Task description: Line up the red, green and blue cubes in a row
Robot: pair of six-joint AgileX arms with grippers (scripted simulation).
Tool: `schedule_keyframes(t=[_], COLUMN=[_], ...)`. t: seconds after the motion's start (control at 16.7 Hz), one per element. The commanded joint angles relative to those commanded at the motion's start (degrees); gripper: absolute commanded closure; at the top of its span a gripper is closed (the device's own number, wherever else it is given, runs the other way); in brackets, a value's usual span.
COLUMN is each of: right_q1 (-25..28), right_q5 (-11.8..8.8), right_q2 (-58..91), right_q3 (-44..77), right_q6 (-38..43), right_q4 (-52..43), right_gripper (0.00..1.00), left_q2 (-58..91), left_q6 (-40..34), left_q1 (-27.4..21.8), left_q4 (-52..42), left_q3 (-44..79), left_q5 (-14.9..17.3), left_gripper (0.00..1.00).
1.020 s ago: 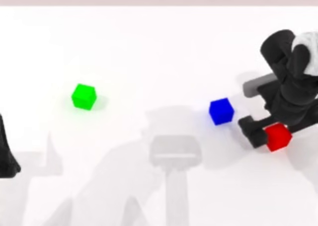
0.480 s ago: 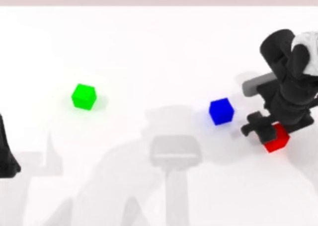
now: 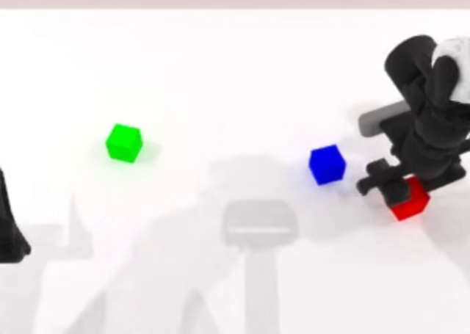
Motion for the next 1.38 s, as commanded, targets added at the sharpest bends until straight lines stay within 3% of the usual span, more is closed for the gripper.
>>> schedule_keyframes(t=[0.36, 0.78, 1.02, 1.38], right_q1=[0.34, 1.75, 9.21, 25.55], right_q5=[-0.02, 0.04, 0.52, 1.36], right_q2=[-4.72, -3.47, 2.31, 13.44], right_q3=[6.81, 8.94, 18.16, 36.19], right_q6=[-0.12, 1.95, 12.82, 41.89], right_q4=[-11.97, -13.19, -17.35, -25.98], right_gripper=[1.00, 1.00, 1.00, 1.00], left_q2=[0.00, 0.00, 0.00, 0.00], left_q6=[0.00, 0.00, 0.00, 0.00], left_q1=[0.00, 0.00, 0.00, 0.00], left_q4=[0.00, 0.00, 0.00, 0.00], left_q3=[0.00, 0.00, 0.00, 0.00], left_q5=[0.00, 0.00, 0.00, 0.00], left_gripper=[0.00, 0.00, 0.00, 0.00])
